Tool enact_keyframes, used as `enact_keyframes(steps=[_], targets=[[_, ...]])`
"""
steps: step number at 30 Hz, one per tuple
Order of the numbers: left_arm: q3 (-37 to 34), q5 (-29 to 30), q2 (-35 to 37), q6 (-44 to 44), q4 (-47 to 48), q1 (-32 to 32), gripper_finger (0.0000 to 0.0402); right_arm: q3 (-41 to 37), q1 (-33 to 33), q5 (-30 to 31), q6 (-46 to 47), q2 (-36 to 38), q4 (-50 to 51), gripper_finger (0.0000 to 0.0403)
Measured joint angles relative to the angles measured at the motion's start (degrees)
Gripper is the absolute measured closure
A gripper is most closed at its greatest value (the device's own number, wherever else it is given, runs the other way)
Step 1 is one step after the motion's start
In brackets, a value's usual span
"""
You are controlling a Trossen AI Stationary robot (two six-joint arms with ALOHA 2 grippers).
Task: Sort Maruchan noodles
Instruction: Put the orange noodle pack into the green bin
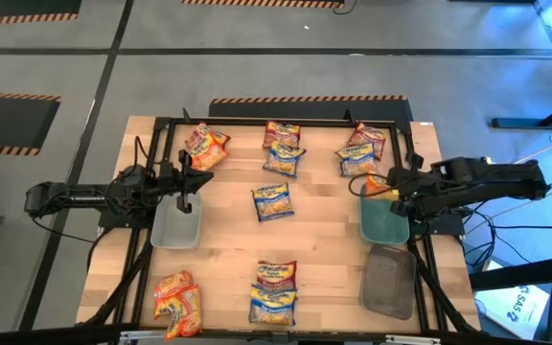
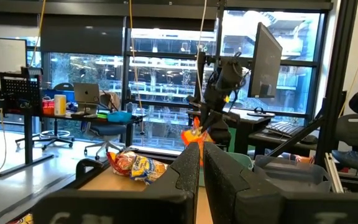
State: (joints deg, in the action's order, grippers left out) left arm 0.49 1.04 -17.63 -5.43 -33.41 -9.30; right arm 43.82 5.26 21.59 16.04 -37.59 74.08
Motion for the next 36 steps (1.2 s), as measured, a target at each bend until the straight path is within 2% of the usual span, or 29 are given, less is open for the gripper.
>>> enact_keyframes(steps=[8, 36], targets=[[0.00, 0.00, 0.00, 0.02, 0.00, 0.00, 0.0385, -1.54, 0.00, 0.17, 1.36, -2.37, -2.40, 0.0403], [0.00, 1.40, 0.00, 0.02, 0.87, 0.01, 0.0385, -1.60, -0.02, 3.51, 3.68, -17.54, -3.65, 0.0403]])
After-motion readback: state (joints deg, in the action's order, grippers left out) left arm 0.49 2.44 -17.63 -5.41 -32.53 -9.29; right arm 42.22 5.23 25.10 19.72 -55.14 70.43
